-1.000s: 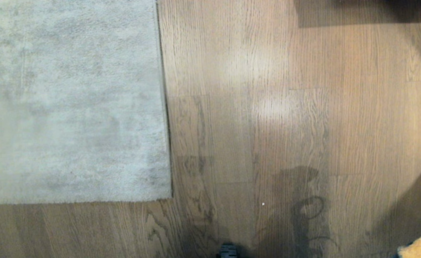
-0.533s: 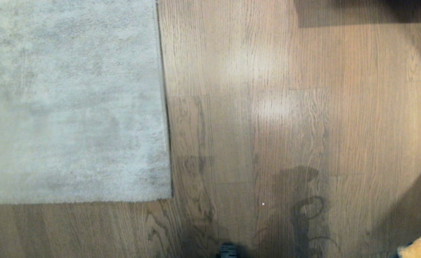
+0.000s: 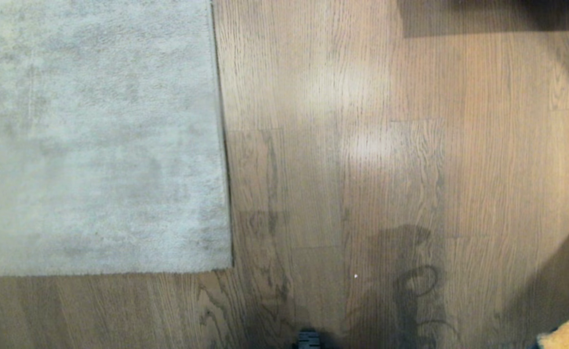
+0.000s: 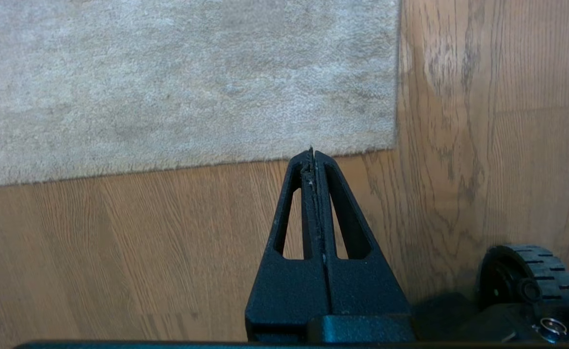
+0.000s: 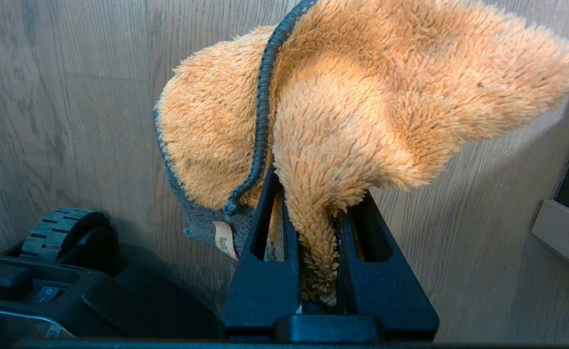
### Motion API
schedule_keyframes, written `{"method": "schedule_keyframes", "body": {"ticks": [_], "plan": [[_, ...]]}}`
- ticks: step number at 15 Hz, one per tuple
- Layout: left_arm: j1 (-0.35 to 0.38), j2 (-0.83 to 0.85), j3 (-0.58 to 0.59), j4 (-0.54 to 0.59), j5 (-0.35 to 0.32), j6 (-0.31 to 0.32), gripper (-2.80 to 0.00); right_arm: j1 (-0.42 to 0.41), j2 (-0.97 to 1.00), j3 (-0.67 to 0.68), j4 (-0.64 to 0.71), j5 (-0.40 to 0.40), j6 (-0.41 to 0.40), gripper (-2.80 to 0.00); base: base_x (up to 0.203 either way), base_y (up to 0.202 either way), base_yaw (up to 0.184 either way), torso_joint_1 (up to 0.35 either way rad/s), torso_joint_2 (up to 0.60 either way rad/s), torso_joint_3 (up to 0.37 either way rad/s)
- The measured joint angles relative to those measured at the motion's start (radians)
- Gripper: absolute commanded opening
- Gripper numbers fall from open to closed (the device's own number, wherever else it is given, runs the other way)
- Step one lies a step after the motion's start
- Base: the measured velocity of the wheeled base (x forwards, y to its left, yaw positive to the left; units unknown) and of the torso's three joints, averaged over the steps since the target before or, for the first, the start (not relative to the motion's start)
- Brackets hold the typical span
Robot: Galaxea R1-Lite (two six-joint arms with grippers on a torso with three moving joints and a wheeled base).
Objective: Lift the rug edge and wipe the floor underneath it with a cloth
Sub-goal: Lift up the carpet
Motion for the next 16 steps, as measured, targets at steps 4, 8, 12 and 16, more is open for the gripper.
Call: {"method": "schedule_keyframes", "body": {"ticks": [4, 8, 12, 16], "plan": [[0.0, 0.036, -0.009, 0.014, -0.001, 0.0, -2.8, 0.0, 0.0, 0.0, 0.0, 0.0, 0.0, -2.8, 0.0, 0.0, 0.0, 0.0, 0.0, 0.0], [-0.001, 0.13, -0.056, 0.035, -0.032, -0.001, -2.8, 0.0, 0.0, 0.0, 0.0, 0.0, 0.0, -2.8, 0.0, 0.0, 0.0, 0.0, 0.0, 0.0], [-0.002, 0.252, -0.101, 0.034, -0.086, -0.001, -2.8, 0.0, 0.0, 0.0, 0.0, 0.0, -0.001, -2.8, 0.0, 0.0, 0.0, 0.0, 0.0, 0.0], [-0.001, 0.348, -0.131, 0.032, -0.129, 0.0, -2.8, 0.0, 0.0, 0.0, 0.0, 0.0, 0.0, -2.8, 0.0, 0.0, 0.0, 0.0, 0.0, 0.0]]}}
